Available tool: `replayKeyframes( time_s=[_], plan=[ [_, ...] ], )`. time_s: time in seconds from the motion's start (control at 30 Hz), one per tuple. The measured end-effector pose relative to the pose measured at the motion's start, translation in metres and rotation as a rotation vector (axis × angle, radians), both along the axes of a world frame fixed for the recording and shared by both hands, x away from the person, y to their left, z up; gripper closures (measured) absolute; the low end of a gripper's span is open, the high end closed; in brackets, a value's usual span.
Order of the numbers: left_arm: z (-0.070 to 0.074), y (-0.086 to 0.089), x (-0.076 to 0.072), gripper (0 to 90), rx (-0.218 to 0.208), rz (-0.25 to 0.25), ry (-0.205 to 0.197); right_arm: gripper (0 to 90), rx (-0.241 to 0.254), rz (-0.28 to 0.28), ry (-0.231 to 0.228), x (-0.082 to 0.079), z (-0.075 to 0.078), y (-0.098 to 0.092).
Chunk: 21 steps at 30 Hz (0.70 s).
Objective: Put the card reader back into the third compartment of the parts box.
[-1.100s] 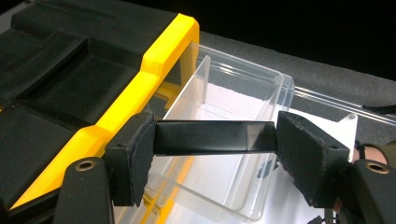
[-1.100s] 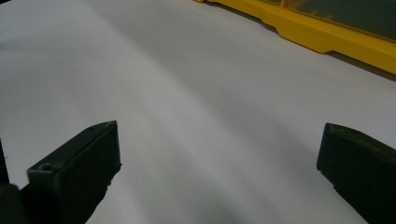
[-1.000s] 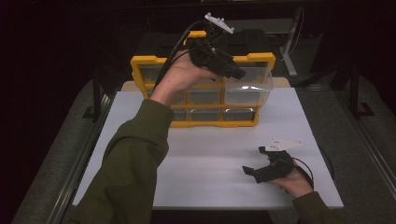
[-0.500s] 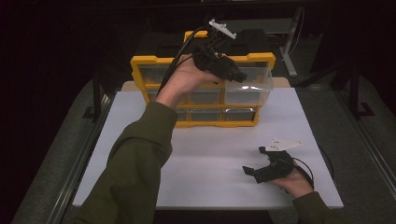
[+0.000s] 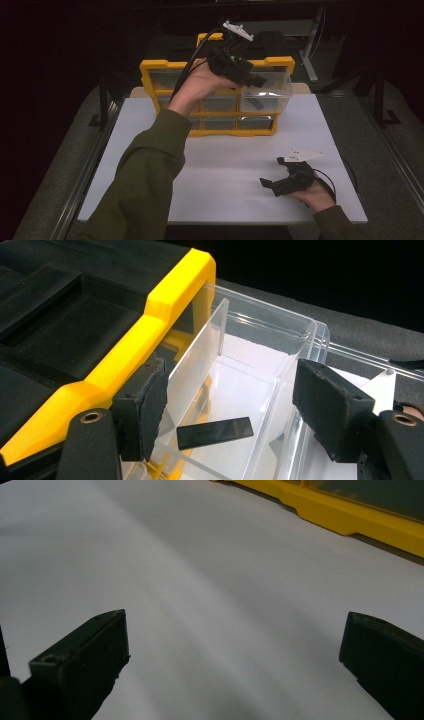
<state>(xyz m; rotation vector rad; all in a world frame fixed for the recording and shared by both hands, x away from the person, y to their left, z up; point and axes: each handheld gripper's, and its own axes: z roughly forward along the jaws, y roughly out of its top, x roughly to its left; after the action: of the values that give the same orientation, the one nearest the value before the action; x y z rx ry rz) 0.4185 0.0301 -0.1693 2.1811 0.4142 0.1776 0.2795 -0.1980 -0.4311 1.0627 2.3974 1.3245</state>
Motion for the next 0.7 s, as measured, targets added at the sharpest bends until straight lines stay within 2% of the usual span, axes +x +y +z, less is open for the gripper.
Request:
replayKeyframes(
  time_s=[0.3,0.7],
  plan=[
    [0.004,0.008,-0.003,28.4,-0.012,0.007,-0.007,0.0,-0.002,0.0,0.0,0.0,0.0,0.0],
    [0.007,0.032,-0.007,26.2,-0.027,0.011,-0.013,0.0,-0.008,-0.001,0.003,0.001,-0.001,0.0]
  ],
)
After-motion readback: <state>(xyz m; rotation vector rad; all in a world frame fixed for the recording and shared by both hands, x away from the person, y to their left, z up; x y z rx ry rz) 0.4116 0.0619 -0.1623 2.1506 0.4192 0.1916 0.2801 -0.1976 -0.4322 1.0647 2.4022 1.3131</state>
